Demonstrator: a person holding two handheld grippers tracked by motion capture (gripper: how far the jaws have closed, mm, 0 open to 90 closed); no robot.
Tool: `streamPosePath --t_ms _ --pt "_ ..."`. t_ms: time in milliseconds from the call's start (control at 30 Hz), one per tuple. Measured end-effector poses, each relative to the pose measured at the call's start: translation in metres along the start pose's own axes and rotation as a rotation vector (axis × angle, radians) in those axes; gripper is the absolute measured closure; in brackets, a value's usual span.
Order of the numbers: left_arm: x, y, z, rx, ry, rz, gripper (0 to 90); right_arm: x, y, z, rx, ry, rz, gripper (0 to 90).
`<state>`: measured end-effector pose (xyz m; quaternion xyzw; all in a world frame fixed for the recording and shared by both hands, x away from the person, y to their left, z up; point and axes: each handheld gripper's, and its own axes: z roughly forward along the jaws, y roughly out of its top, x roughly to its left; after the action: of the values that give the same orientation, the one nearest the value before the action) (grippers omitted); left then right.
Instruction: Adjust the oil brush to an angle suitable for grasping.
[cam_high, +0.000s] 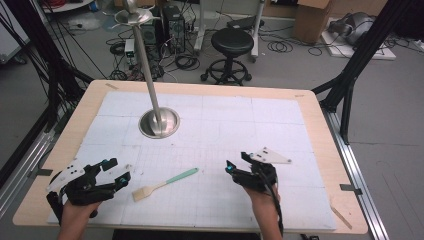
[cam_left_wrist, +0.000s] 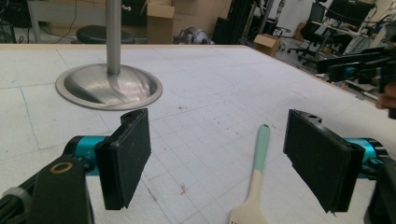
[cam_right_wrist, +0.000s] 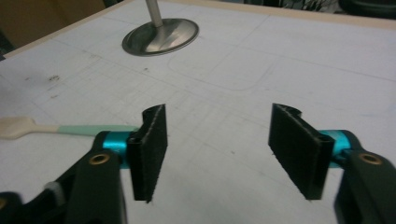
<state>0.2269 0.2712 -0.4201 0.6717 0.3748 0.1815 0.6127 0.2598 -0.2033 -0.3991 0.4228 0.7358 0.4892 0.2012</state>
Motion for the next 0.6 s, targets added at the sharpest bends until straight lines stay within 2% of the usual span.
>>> streamPosePath --t_ms 33,233,333,367,600 --pt "0.0 0.0 0.0 -0.002 -0.003 -0.001 23.7 -0.004 -0.002 -0.007 -0.012 -0.009 -0.012 29.0" --pt "-0.003 0.0 0.002 -0.001 -0.026 0.013 22.8 -0.02 -0.015 -0.044 -0.053 -0.064 -0.008 18.1" --pt "-0.004 0.001 0.003 -0.005 -0.034 0.015 21.0 -0.027 -0.021 -0.064 -0.087 -0.079 -0.009 17.1" --pt "-0.004 0.001 0.003 -0.007 -0.033 0.015 21.0 -0.027 -0.021 -0.064 -0.087 -0.079 -0.009 17.1" --pt "-0.005 0.002 0.002 -0.017 -0.035 0.02 19.6 -0.032 -0.035 -0.096 -0.132 -0.124 0.01 17.0"
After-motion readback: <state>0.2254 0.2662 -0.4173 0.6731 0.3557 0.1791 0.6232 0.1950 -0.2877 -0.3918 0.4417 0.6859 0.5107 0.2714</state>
